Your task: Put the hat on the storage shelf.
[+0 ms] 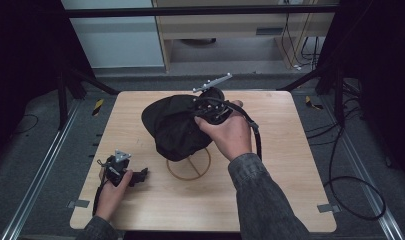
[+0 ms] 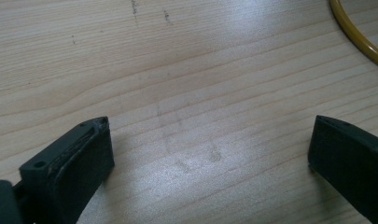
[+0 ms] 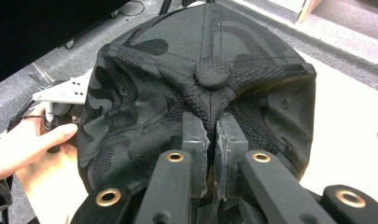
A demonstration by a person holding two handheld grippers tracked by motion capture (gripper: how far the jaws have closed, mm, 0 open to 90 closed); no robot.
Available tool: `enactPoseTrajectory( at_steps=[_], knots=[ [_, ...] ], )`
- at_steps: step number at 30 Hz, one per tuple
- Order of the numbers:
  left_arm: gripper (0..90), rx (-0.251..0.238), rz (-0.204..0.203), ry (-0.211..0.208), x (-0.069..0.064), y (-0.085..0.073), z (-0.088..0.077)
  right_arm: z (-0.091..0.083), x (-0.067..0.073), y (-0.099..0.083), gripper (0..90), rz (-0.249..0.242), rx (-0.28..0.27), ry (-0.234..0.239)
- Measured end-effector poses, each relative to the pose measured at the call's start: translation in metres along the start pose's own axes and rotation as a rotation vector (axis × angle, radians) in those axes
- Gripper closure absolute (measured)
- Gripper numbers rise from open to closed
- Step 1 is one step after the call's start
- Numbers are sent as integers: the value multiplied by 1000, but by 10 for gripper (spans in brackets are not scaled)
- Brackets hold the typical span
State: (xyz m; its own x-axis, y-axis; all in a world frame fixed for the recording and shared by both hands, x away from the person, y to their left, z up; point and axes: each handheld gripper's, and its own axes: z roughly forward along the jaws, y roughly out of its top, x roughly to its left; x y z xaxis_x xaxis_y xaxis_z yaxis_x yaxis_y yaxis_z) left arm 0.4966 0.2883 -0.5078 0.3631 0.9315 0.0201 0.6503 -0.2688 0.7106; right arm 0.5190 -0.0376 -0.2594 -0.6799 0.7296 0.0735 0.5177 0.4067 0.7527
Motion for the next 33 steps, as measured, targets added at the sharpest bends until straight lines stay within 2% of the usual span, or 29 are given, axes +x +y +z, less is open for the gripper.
enactPoseTrajectory(
  at_steps=[9, 33],
  knots=[
    [0, -2, -1, 0, 0, 0, 0, 1, 1, 2, 835, -3, 11, -5],
    [0, 1, 1, -1, 0, 0, 0, 1, 0, 2, 754, 9, -6, -3]
  ],
)
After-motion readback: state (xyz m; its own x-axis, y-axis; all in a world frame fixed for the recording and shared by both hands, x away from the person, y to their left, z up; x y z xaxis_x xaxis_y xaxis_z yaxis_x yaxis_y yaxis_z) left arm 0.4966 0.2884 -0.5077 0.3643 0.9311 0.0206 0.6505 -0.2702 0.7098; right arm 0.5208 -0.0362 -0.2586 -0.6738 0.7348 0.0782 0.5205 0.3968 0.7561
